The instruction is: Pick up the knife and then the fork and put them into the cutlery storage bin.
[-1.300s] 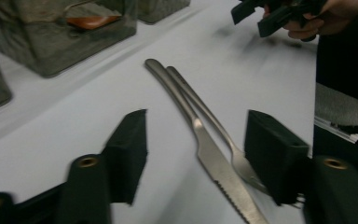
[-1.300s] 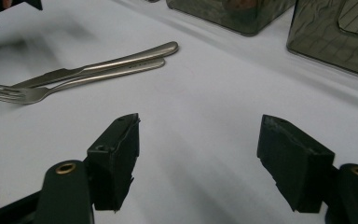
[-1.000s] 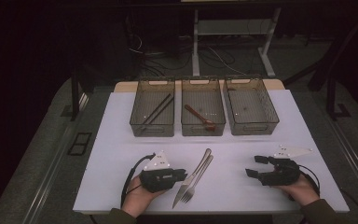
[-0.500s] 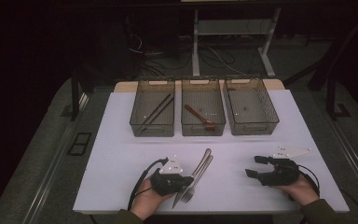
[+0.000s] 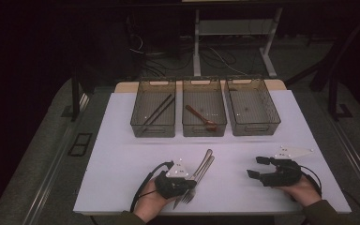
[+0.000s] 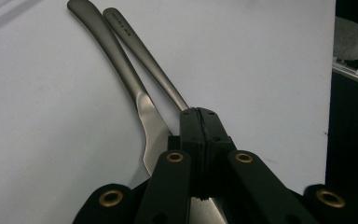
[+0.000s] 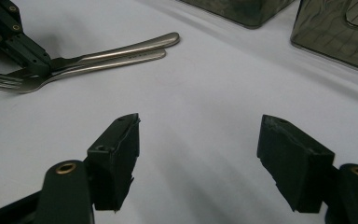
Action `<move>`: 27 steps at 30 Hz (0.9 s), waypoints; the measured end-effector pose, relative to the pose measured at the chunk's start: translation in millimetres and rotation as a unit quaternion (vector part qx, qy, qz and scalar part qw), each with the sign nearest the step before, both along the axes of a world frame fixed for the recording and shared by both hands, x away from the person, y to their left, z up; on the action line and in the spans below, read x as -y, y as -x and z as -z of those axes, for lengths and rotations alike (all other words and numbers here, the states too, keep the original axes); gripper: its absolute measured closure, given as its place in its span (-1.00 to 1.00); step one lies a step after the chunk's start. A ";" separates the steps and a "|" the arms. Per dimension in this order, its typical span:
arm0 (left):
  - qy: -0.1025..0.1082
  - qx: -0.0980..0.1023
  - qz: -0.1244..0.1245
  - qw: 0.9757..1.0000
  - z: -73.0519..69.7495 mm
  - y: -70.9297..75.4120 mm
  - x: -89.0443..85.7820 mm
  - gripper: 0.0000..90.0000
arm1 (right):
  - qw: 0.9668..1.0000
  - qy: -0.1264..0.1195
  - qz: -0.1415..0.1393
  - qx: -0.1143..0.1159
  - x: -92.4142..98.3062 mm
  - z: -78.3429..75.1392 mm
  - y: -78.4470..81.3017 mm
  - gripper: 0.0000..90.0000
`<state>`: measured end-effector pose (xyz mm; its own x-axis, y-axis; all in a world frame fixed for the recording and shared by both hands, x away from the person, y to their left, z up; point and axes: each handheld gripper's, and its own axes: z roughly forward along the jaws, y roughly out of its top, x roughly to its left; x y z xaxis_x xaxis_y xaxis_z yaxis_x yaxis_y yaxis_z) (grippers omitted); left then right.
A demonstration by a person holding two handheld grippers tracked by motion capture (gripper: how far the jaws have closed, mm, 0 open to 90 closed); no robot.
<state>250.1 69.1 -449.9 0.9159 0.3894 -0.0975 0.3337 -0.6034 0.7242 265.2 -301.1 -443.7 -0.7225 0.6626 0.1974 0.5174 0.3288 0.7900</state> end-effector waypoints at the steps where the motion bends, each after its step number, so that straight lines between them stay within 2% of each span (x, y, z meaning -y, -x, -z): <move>1: -0.004 0.003 0.003 1.000 -0.4 0.2 0.1 0.98 | 1.000 0.000 0.000 0.000 0.1 0.0 0.0 -0.36; 4: -0.011 0.011 0.006 1.000 -0.8 1.4 0.8 0.98 | 1.000 0.000 0.000 0.000 0.2 -0.2 0.1 -0.36; 6: -0.025 0.021 0.012 0.999 -1.9 1.4 0.6 0.98 | 1.000 0.001 0.000 0.000 0.2 -0.1 0.1 -0.36; 9: -0.031 0.026 0.008 0.999 -2.6 1.9 0.5 0.98 | 1.000 0.001 0.001 0.001 0.3 -0.3 0.3 -0.36; 16: -0.039 0.036 -0.014 0.998 -2.9 1.4 -1.5 0.98 | 1.000 0.002 0.001 0.002 0.6 -0.6 0.3 -0.36; 27: -0.056 0.052 -0.045 0.996 -3.1 -5.7 -9.9 0.98 | 1.000 0.001 0.001 0.002 1.1 -1.3 0.6 -0.36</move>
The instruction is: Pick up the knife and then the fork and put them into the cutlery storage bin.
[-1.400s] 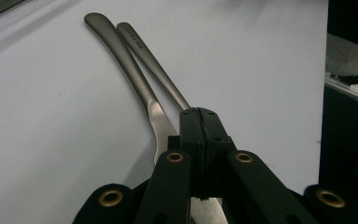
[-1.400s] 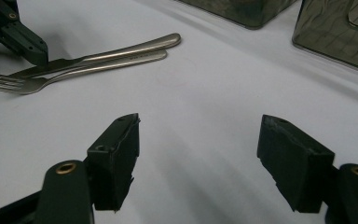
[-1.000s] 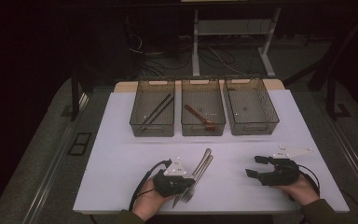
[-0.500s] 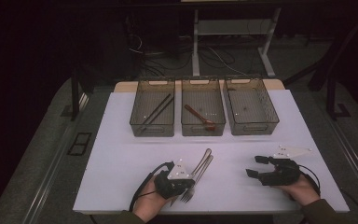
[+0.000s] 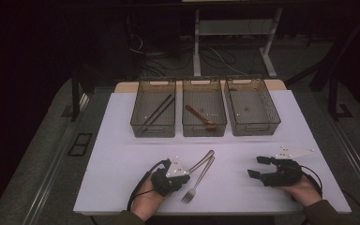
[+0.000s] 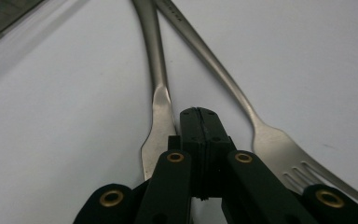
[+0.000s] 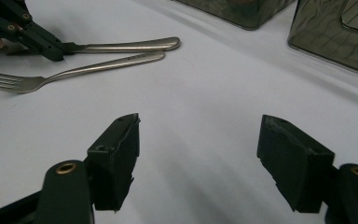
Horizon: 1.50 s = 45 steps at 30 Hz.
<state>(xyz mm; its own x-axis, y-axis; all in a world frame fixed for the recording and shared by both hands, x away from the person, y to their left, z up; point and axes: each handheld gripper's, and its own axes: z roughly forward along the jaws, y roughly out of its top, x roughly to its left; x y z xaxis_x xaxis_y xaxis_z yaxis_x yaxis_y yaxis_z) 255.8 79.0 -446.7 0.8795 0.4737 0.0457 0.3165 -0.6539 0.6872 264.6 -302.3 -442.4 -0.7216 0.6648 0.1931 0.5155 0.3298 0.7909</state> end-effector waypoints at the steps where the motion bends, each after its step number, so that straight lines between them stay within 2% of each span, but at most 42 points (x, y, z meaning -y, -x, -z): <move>1: -0.003 0.003 -0.002 1.000 -0.1 -1.1 -1.2 0.98 | 1.000 0.000 0.000 0.001 0.1 0.0 0.0 -0.36; 6: -0.010 0.012 -0.021 1.000 -0.5 -7.4 -9.0 0.98 | 1.000 0.000 -0.001 0.000 0.1 -0.1 0.0 -0.36; 12: -0.007 0.014 -0.043 0.999 0.3 -15.8 -19.1 0.98 | 1.000 0.000 -0.001 0.000 -0.1 0.0 -0.1 -0.36; 19: -0.006 0.014 -0.051 0.999 0.5 -19.6 -22.7 0.98 | 1.000 0.001 -0.002 0.001 -0.6 0.2 -0.1 -0.36; 25: 0.003 0.011 -0.041 0.999 -1.2 -20.1 -25.1 0.91 | 1.000 0.001 -0.002 0.001 -0.3 0.1 -0.2 -0.36; 28: 0.024 0.014 -0.029 0.999 -6.4 -22.7 -27.4 0.80 | 1.000 0.001 -0.001 0.000 -0.2 0.2 -0.3 -0.36; 31: 0.060 -0.005 -0.011 0.998 -9.9 -33.6 -28.9 0.61 | 1.000 0.002 -0.002 0.000 -0.7 0.5 -0.6 -0.36; 33: 0.072 -0.016 -0.007 0.997 -10.2 -41.8 -26.6 0.51 | 1.000 0.003 -0.002 -0.001 -1.1 0.7 -0.5 -0.36; 40: 0.058 -0.035 0.009 0.998 -0.2 -65.8 -6.4 0.45 | 1.000 0.003 -0.001 -0.002 -0.4 0.8 -0.8 -0.36; 42: 0.046 -0.039 0.012 0.998 2.9 -69.4 -2.2 0.49 | 1.000 0.002 -0.002 -0.001 -0.1 0.8 -0.6 -0.36; 45: 0.046 -0.039 0.014 0.998 4.8 -69.0 0.9 0.55 | 1.000 0.002 -0.002 0.000 0.6 0.4 -0.4 -0.36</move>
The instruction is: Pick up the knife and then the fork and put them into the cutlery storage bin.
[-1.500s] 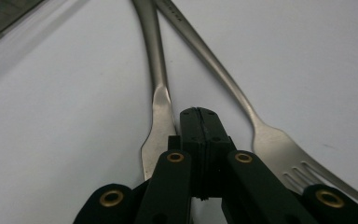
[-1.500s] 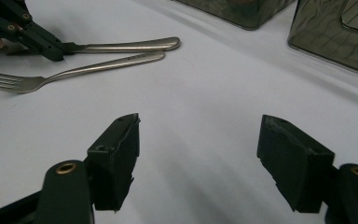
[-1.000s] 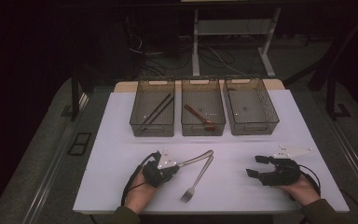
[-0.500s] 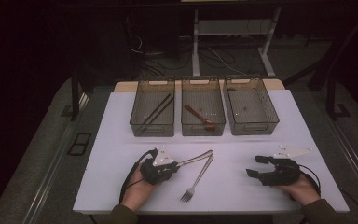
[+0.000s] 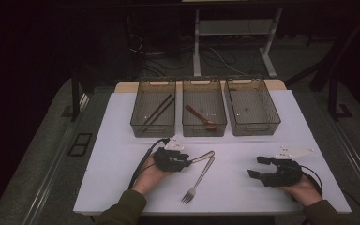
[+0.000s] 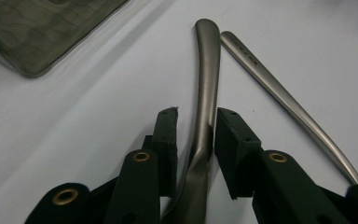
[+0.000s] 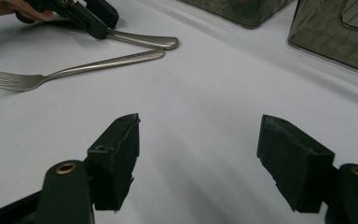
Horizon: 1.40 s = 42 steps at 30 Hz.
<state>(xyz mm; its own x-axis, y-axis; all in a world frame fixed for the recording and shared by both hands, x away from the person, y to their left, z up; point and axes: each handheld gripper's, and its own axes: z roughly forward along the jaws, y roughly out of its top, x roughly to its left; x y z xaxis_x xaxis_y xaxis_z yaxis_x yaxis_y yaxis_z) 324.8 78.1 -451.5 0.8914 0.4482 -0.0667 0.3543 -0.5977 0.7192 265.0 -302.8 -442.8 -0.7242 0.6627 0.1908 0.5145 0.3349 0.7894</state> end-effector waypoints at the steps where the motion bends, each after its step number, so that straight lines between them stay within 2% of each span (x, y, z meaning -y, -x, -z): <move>1: 0.000 0.001 0.000 1.000 0.3 0.6 0.1 0.58 | 1.000 0.000 0.000 0.000 0.0 0.0 0.1 -0.36; 3: 0.004 0.000 0.000 1.000 1.2 0.5 -0.4 0.60 | 1.000 0.000 0.000 0.001 0.2 0.1 -0.2 -0.36; 5: -0.005 0.009 0.008 1.000 0.8 0.5 -0.5 0.70 | 1.000 0.001 0.000 0.001 -0.3 0.1 -0.2 -0.36; 10: -0.012 0.029 0.029 0.999 0.5 0.7 0.0 0.74 | 1.000 0.001 0.000 0.001 -0.8 -0.1 -0.1 -0.36; 13: -0.012 0.029 0.028 0.999 0.2 1.2 0.2 0.76 | 1.000 0.000 0.000 0.002 -0.3 -0.5 0.0 -0.39; 18: -0.007 0.017 0.030 0.999 -0.7 -0.3 -2.0 0.77 | 1.000 -0.005 -0.002 0.000 0.5 -0.9 -1.7 -0.47; 21: -0.006 0.015 0.032 0.999 -3.9 -0.7 -3.4 0.77 | 1.000 -0.007 0.000 -0.008 1.1 -2.8 -3.4 -0.54; 26: -0.002 0.015 0.033 0.999 -11.9 0.3 -6.0 0.77 | 1.000 -0.003 -0.011 -0.004 0.7 -5.5 -4.5 -0.59; 31: 0.001 0.018 0.045 0.999 -24.4 2.7 -7.8 0.77 | 0.999 0.016 -0.041 -0.006 -4.4 -14.2 -5.4 -0.64; 35: 0.005 0.018 0.066 0.998 -33.1 6.4 -6.8 0.77 | 0.996 0.036 -0.078 -0.006 -13.8 -25.4 -10.5 -0.63; 40: 0.005 0.013 0.092 0.996 -39.5 10.5 -2.2 0.77 | 0.990 0.047 -0.130 0.002 -31.3 -39.5 -19.3 -0.53; 42: 0.008 0.012 0.105 0.994 -41.3 12.2 1.0 0.77 | 0.987 0.051 -0.155 0.006 -39.6 -43.9 -22.0 -0.50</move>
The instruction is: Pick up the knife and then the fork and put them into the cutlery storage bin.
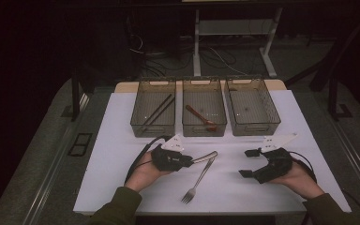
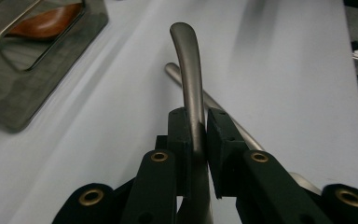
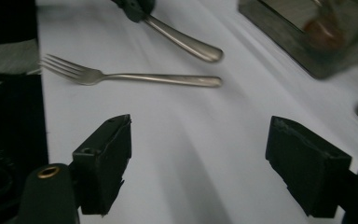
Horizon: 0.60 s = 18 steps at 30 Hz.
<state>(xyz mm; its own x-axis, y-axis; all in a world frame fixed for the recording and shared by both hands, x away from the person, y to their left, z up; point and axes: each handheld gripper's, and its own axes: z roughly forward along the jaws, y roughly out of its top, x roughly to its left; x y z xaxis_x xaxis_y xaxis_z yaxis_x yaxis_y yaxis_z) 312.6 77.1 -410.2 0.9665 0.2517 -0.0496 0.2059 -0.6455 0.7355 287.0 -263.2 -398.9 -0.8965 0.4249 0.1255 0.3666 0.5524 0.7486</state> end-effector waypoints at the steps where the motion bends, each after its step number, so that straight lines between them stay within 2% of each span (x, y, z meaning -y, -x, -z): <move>1: -0.001 0.000 0.009 1.000 -1.5 0.7 1.7 0.77 | 1.000 0.003 -0.011 0.001 -4.6 -1.8 -1.4 -0.50; 4: -0.003 0.000 0.033 0.999 -6.1 4.7 8.7 0.77 | 0.999 0.018 -0.038 0.006 -19.3 -6.3 -7.1 -0.45; 7: -0.005 0.002 0.054 0.999 -11.7 7.9 16.3 0.77 | 0.996 0.034 -0.075 0.015 -33.8 -10.9 -13.8 -0.34; 9: -0.007 0.004 0.067 0.998 -15.0 8.6 21.1 0.77 | 0.993 0.048 -0.103 0.024 -43.5 -14.1 -18.3 -0.27; 13: -0.011 0.009 0.089 0.996 -19.5 8.6 30.1 0.76 | 0.986 0.070 -0.147 0.023 -64.3 -17.7 -23.8 -0.15; 16: -0.011 0.019 0.104 0.994 -22.1 7.0 35.9 0.77 | 0.981 0.089 -0.170 0.003 -77.7 -17.9 -27.2 -0.11; 18: -0.017 0.022 0.114 0.993 -23.8 6.2 38.9 0.76 | 0.978 0.104 -0.181 0.004 -85.8 -16.2 -29.2 -0.05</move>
